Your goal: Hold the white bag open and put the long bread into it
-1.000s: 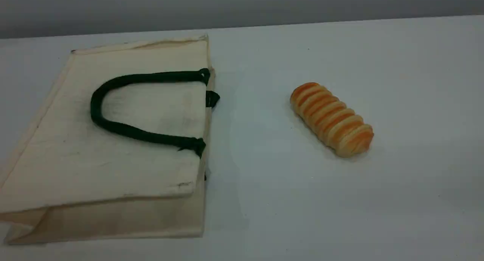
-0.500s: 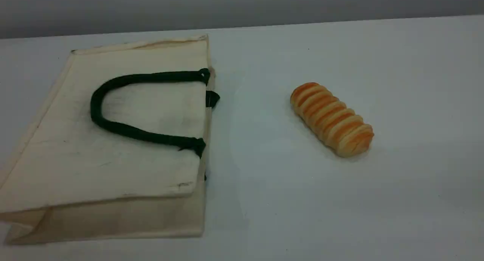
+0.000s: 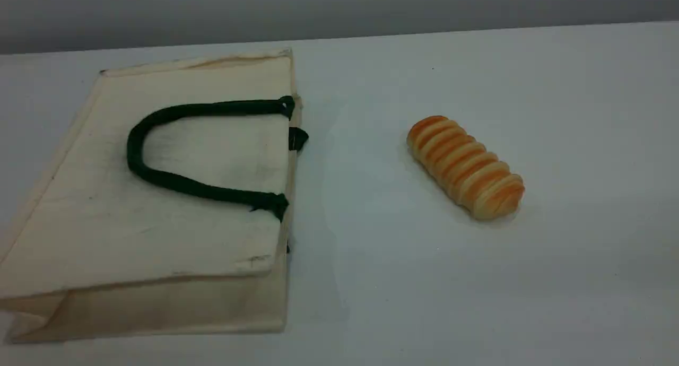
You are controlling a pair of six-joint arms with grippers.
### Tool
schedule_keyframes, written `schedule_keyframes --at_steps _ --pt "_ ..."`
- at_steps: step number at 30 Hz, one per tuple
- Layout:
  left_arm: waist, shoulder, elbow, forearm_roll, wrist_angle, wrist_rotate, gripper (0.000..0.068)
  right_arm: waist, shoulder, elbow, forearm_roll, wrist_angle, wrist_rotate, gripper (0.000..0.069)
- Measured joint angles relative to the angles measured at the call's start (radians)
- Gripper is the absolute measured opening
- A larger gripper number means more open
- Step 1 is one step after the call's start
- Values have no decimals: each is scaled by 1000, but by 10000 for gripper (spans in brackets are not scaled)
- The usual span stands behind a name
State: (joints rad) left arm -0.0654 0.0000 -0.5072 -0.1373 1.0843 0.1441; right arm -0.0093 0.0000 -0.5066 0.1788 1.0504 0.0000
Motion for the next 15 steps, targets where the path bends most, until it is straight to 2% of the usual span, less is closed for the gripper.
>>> schedule_keyframes --at_steps 8,15 --pt "0 4 -5 32 -1 -1 568 0 0 0 -1 -6 0 496" --pt "0 111 -38 34 -61 -53 568 0 75 -25 60 -24 -29 496"
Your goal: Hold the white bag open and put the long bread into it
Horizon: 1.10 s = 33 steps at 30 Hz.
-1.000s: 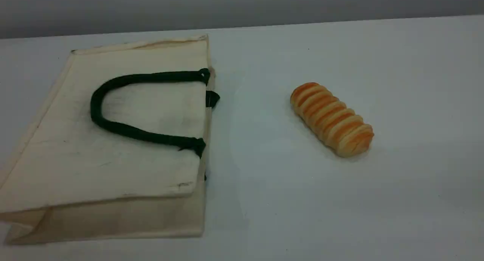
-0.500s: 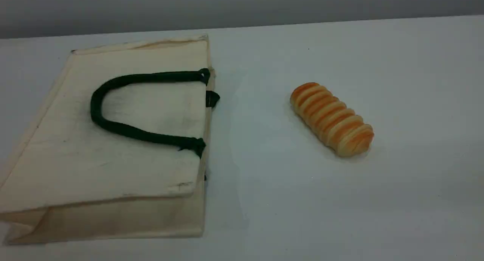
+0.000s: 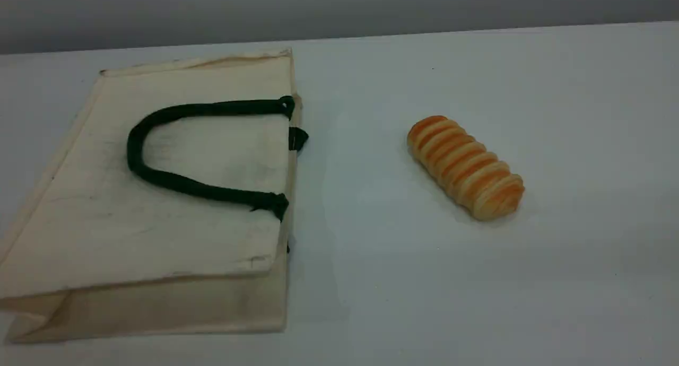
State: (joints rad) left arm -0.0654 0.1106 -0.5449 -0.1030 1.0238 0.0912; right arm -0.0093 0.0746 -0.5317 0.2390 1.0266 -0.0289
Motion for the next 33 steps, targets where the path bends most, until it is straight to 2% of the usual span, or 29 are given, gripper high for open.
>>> schedule_keyframes --at_steps 8,17,24,33 --pt "0 265 -105 1 -123 -110 568 0 227 -8 251 -186 -206 496" --pt "0 612 -189 1 -286 -134 568 0 539 -8 583 -359 -533 496" --pt "0 892 -191 0 -437 -170 549 0 775 -8 904 -406 -845 496" --pt "0 1239 -250 -5 -572 -169 543 0 1055 -8 1246 -369 -1200 496"
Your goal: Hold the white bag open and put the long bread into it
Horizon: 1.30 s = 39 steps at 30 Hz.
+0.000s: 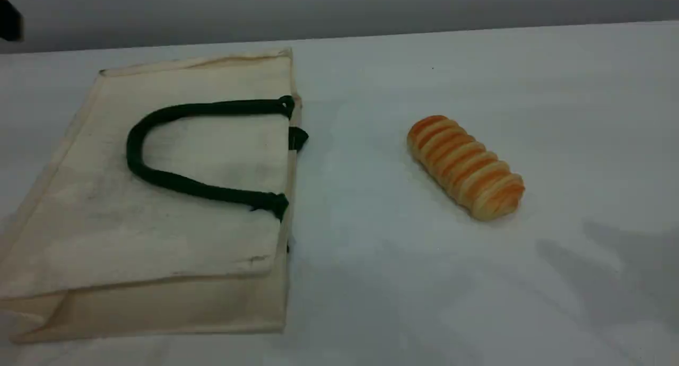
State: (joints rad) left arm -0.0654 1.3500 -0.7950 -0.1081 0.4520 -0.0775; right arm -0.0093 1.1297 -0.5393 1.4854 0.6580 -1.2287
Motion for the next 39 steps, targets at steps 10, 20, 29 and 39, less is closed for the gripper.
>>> schedule_keyframes --at_steps 10,20,29,39 --pt "-7 324 -131 -174 -44 148 543 0 146 0 220 27 -190 496" --pt "-18 575 -247 -232 -45 208 543 0 253 0 262 31 -275 496" --pt "-58 707 -277 -239 -89 228 540 0 302 -38 258 57 -292 496" --pt "-58 768 -277 -244 -117 227 502 0 338 -39 258 43 -332 496"
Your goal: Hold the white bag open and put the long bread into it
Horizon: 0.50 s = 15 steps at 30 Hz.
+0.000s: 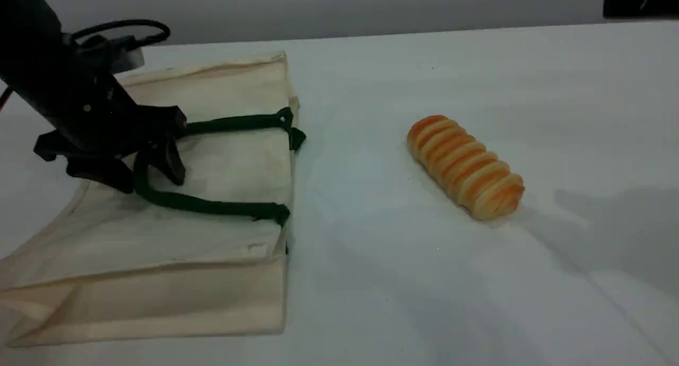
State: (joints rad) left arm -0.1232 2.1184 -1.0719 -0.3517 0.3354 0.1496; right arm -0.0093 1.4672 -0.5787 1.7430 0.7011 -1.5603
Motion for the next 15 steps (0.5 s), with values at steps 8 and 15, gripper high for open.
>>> schedule_keyframes --at_steps 8,15 --pt "0 2 0 -20 -4 -1 150 3 143 -80 4 1 -10 496" --pt "0 -13 -13 -15 67 75 81 94 310 -180 3 -29 -10 496"
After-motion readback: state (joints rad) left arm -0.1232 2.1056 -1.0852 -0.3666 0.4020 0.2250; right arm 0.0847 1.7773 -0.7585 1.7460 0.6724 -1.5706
